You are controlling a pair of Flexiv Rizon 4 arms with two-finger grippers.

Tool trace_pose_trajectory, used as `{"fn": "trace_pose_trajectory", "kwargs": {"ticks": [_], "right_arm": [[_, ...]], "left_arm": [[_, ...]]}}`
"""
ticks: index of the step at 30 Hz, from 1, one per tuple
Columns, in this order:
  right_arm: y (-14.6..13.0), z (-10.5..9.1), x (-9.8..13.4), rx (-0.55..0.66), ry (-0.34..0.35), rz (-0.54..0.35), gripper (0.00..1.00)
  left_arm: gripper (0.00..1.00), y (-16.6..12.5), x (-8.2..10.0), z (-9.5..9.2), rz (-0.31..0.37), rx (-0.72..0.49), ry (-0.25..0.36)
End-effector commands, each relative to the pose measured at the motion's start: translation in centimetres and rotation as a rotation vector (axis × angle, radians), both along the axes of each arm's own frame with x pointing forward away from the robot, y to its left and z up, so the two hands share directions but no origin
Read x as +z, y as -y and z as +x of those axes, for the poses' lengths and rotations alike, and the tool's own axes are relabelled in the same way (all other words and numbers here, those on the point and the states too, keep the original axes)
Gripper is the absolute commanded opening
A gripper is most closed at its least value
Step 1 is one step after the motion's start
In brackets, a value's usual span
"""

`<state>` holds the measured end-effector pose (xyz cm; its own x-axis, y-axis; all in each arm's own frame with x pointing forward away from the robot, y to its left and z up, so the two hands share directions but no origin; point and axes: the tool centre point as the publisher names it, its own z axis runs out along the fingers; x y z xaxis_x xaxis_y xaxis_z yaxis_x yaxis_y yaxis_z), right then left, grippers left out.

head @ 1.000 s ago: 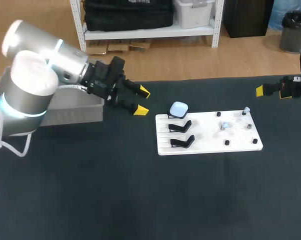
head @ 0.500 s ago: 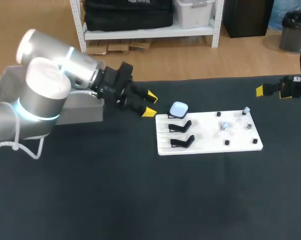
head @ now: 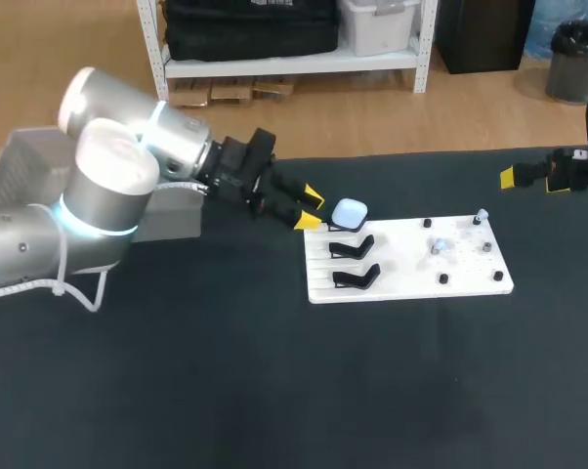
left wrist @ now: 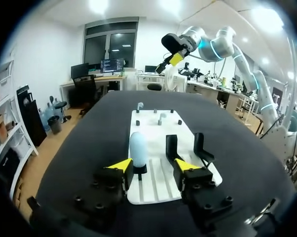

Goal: Pick up each earbud case from the left stands, insert the matching earbuds, close the lid, and place the case in the box.

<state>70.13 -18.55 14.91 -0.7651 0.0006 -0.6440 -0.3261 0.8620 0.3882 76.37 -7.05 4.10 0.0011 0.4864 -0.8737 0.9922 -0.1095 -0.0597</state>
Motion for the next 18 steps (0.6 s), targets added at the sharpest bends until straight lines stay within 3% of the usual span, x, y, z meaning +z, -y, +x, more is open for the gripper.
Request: {"fn": "trace_pose_trajectory", "kwargs": {"ticks": [1,18], "right_arm": [[0.0,0.0,0.0,-0.001,0.000,-0.002,1.00],[0.0,0.0,0.0,-0.001,0.000,-0.002,1.00]], "left_arm": [[0.50,0.8,-0.7,0.9,-0.005,-0.009,-0.004],[0.47,2.3,-1.7,1.7,-0.043,0.012,-0.034]]}}
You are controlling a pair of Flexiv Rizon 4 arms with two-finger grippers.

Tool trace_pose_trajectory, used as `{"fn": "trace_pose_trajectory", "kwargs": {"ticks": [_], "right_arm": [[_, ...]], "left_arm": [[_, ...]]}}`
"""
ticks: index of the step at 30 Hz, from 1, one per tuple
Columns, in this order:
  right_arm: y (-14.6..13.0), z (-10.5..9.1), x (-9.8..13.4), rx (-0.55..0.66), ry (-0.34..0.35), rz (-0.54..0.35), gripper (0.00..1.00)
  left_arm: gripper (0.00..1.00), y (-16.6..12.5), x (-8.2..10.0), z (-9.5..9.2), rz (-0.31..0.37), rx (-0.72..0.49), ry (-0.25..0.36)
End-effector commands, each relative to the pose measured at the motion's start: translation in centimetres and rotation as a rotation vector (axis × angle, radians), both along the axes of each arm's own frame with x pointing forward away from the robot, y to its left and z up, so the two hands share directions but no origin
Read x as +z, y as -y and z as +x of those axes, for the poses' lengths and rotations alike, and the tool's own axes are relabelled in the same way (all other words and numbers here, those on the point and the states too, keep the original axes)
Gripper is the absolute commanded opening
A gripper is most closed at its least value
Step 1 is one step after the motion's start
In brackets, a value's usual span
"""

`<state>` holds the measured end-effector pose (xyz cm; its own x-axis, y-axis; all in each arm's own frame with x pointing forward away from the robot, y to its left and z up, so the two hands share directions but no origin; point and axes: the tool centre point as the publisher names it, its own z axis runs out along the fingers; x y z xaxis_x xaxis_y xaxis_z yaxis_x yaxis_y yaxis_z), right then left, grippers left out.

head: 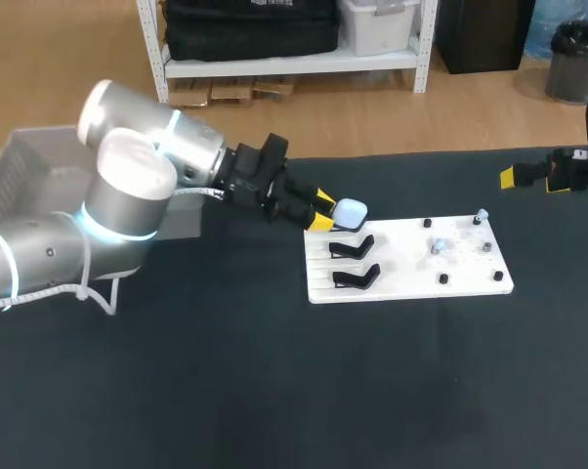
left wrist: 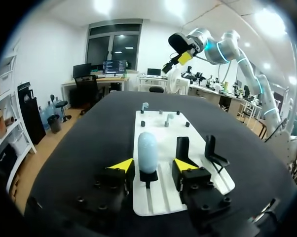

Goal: Pick up each earbud case from the left stands, insert the matching earbuds, close the lid, and place the case in the box.

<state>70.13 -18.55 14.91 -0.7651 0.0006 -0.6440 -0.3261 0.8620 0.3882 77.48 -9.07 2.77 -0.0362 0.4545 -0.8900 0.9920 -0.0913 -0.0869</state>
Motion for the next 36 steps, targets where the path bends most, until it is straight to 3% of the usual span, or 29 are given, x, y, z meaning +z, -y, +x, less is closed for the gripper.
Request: {"fn": "trace_pose_trajectory", "kwargs": {"ticks": [1,12,36], "right_arm": [[0.0,0.0,0.0,-0.001,0.000,-0.002,1.00],[0.0,0.0,0.0,-0.001,0.000,-0.002,1.00],[0.0,0.0,0.0,-0.001,0.000,-0.002,1.00]], "left_arm": [[0.47,0.4,-0.5,0.6,-0.009,-0.008,-0.004],[0.44,1.0,-0.8,1.2,-0.027,0.000,-0.017],[0.38,2.0,-1.2,0.5,-0.047,0.000,-0.012]]}}
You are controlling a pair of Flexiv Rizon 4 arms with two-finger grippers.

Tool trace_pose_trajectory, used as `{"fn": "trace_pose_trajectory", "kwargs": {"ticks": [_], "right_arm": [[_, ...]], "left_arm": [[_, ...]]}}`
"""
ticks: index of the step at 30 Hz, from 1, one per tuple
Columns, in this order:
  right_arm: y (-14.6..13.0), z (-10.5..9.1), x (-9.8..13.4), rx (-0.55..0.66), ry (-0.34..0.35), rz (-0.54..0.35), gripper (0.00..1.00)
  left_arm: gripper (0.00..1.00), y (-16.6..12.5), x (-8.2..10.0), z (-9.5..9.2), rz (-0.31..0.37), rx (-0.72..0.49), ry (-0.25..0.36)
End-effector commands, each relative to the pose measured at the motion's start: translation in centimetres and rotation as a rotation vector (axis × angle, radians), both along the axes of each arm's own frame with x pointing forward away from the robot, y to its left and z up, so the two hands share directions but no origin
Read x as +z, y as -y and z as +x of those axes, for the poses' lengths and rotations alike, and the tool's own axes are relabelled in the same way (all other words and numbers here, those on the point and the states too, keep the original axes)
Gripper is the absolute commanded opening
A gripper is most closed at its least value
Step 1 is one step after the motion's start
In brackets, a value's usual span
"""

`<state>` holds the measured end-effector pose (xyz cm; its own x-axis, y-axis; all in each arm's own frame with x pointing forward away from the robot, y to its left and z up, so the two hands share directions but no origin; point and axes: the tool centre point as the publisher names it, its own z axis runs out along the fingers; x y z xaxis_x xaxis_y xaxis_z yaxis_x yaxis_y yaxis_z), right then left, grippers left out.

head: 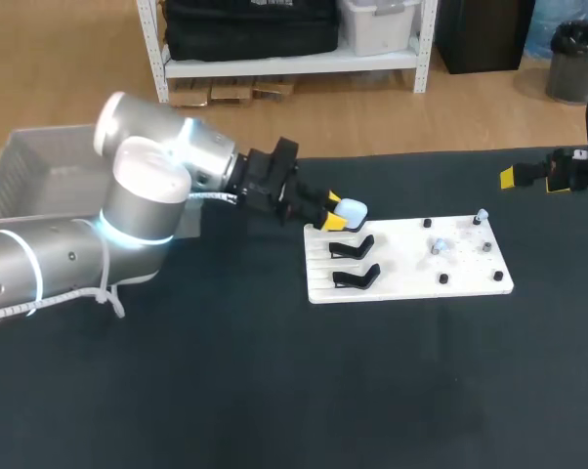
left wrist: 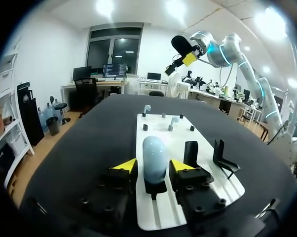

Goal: Pick up each earbud case from the left stands, insert the matching earbuds, close the lid, and place the case in the box.

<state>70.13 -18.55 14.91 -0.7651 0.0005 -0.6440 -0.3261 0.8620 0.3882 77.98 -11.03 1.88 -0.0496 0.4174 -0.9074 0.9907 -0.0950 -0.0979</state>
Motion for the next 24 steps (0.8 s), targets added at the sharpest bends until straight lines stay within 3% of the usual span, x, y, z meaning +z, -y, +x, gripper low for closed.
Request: {"fn": "trace_pose_trajectory", "kwargs": {"ticks": [1,7,11,17,24], "right_arm": [[0.0,0.0,0.0,-0.001,0.000,-0.002,1.00],[0.0,0.0,0.0,-0.001,0.000,-0.002,1.00],[0.0,0.0,0.0,-0.001,0.000,-0.002,1.00],[0.0,0.0,0.0,-0.001,0.000,-0.002,1.00],[0.0,0.0,0.0,-0.001,0.000,-0.002,1.00]], "left_arm": [[0.38,0.1,-0.3,0.0,-0.007,0.001,0.002],[0.24,0.2,-0.2,-0.2,-0.009,0.004,0.005],[0.00,0.2,-0.2,-0.3,-0.008,0.009,0.010],[0.00,-0.5,0.7,-0.8,-0.028,0.028,0.028],[0.00,-1.5,5.2,-2.2,-0.128,0.055,0.096]]}}
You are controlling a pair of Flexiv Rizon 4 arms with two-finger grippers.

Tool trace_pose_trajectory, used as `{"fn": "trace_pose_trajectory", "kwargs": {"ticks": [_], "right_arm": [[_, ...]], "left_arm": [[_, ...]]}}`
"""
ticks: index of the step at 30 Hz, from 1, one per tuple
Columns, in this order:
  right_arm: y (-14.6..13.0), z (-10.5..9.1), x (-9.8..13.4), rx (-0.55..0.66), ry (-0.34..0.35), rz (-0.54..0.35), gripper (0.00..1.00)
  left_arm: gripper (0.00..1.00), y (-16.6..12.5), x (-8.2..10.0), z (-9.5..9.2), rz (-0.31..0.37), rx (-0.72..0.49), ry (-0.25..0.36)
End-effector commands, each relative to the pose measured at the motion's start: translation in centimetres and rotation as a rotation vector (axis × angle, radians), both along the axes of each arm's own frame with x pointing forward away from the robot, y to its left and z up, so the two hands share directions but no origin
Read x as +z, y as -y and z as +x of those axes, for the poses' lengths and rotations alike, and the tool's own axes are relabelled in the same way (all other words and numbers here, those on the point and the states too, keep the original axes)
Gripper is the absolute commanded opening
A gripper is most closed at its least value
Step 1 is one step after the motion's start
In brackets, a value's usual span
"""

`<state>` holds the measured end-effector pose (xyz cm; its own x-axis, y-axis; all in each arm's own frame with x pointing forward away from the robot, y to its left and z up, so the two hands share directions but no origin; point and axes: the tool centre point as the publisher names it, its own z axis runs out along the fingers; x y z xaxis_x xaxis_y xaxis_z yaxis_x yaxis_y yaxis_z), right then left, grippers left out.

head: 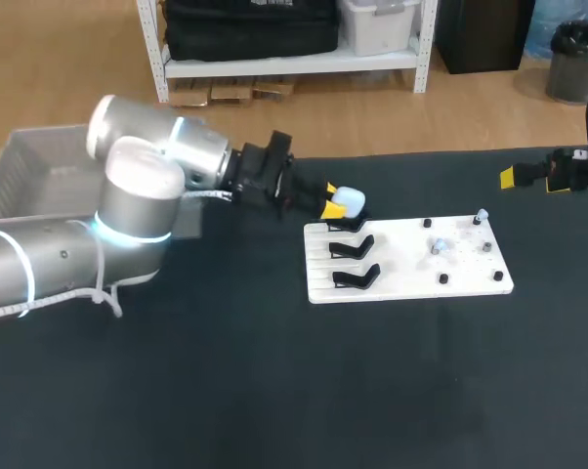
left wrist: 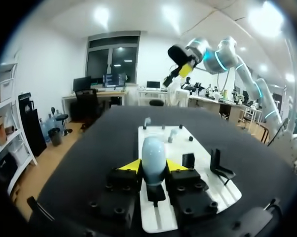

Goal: Pick up each earbud case from the left stands, insert the matching earbuds, close the lid, and place the case in the box.

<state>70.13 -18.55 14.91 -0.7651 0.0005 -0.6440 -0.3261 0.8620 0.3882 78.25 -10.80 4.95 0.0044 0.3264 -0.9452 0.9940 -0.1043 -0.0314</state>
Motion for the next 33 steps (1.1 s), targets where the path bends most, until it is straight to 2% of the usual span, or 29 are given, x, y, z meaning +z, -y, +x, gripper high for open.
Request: {"fn": "trace_pose_trajectory", "kwargs": {"ticks": [1,5,11,33], "right_arm": [[0.0,0.0,0.0,-0.001,0.000,-0.002,1.00],[0.0,0.0,0.0,-0.001,0.000,-0.002,1.00],[0.0,0.0,0.0,-0.001,0.000,-0.002,1.00],[0.0,0.0,0.0,-0.001,0.000,-0.002,1.00]], "left_arm": [[0.00,-1.2,2.8,-2.8,-0.049,0.063,0.040],[0.00,-1.3,5.0,-3.9,-0.102,0.076,0.062],[0.00,-1.5,7.0,-5.4,-0.151,0.100,0.045],[0.00,-1.5,7.0,-5.4,-0.151,0.100,0.045]]}}
